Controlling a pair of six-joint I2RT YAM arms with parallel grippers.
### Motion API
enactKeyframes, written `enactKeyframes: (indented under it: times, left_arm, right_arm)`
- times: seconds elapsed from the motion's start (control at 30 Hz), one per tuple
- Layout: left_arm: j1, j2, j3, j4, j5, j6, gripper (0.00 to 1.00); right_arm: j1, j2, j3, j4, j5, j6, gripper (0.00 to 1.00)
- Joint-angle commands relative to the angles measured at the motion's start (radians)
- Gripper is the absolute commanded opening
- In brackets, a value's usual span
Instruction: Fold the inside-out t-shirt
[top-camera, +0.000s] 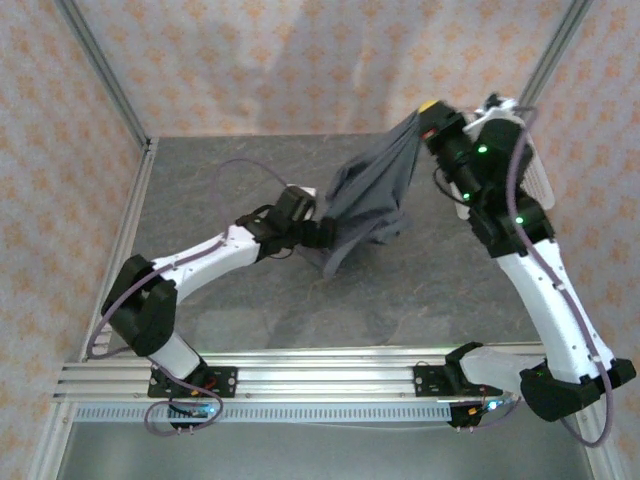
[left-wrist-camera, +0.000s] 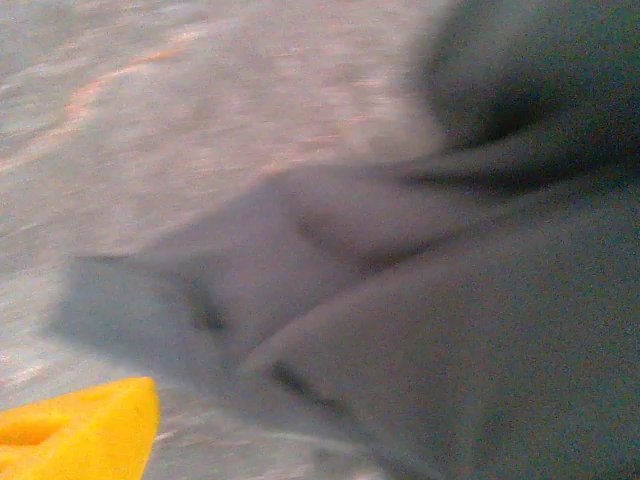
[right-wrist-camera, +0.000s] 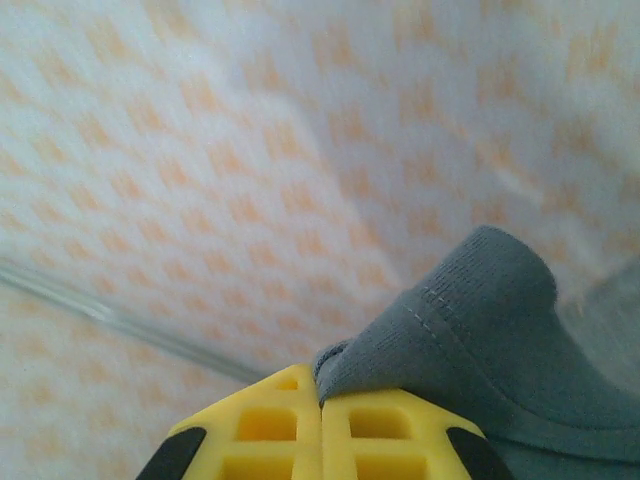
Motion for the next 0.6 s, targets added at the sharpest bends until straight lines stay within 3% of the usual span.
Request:
enactKeyframes:
  times: [0.0,0.13,0.27,0.4,0.57]
  left_arm:
    - [0.072,-0.044,-0.083,-0.094,-0.085,-0.017,0.88]
    - [0.103,-0.118,-0.115,-0.069,-0.015,0.029,0.90]
    - [0.116,-0.269,-0.086,-0.040,0.087,0.020,0.95]
    - [0.117,-0.418,-0.038,0.031,0.189,-0.019,1.00]
    - [0.118,-0.387,0.090,-0.080,0.226,-0.044,1.00]
  right_arm:
    - [-0.050,-0.012,0.161,0.167,0.042,0.045,0.00]
    - [-0.055,0.061,0.267,0.148,-0.062,0.027,0.00]
    - [-0.056,0.092,0.201,0.147,-0.259,0.015,0.00]
    - [-0.055,0.082,-0.017,0.180,-0.466,0.015,0.00]
    - [0.005,0.018,-0.378,0.266,-0.636,0.018,0.00]
